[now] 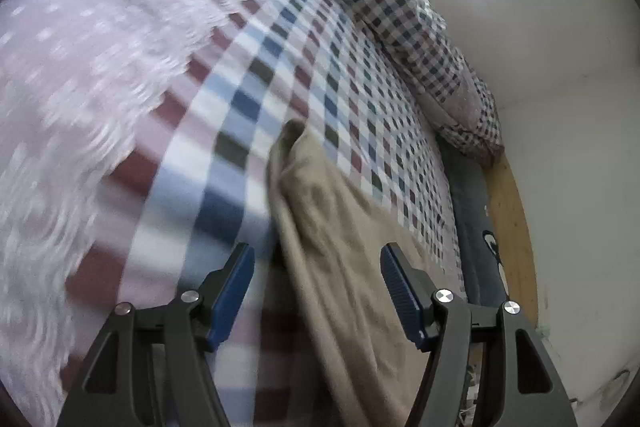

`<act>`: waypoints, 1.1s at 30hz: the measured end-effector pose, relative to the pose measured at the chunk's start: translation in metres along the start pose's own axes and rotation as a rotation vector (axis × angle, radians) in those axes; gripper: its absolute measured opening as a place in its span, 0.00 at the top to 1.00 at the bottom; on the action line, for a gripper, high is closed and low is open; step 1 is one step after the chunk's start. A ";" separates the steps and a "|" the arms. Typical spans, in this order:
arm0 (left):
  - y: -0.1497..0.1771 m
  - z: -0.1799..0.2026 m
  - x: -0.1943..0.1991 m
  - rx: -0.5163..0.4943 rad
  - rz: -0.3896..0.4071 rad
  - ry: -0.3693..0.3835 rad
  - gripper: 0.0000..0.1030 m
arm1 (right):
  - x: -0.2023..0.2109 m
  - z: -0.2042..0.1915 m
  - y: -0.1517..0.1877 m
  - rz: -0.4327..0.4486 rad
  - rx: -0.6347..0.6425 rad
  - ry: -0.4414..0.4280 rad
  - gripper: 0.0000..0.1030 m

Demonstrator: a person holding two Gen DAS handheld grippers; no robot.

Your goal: Fold clothes

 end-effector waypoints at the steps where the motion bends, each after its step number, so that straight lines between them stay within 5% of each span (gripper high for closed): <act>1: -0.005 0.001 -0.004 -0.006 -0.003 -0.001 0.33 | 0.001 0.001 -0.001 0.002 -0.004 -0.002 0.96; 10: -0.031 0.000 -0.027 -0.026 -0.036 -0.050 0.35 | 0.016 0.004 -0.006 0.026 -0.014 -0.024 0.96; 15: -0.045 -0.001 -0.040 -0.037 -0.054 -0.077 0.62 | 0.023 0.004 -0.006 0.030 -0.001 -0.023 0.96; 17: -0.047 -0.004 -0.040 -0.034 -0.051 -0.084 0.83 | 0.025 0.004 -0.006 0.030 0.002 -0.021 0.96; 19: -0.047 -0.009 -0.037 -0.024 -0.040 -0.088 0.92 | 0.027 0.004 -0.007 0.030 0.002 -0.020 0.96; 33: -0.060 0.047 0.047 -0.122 0.114 -0.020 0.98 | 0.048 -0.008 -0.024 0.051 0.010 -0.045 0.96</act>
Point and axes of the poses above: each gripper's, at about its wrist camera, not at the fingertips, and x roughly against the way its jaws point, z to its right, y to its underside, the point moved 6 cm from there along -x, roughly the way its jaws point, and after that the axes turned 2 degrees about -z, right-handed, at the moved point
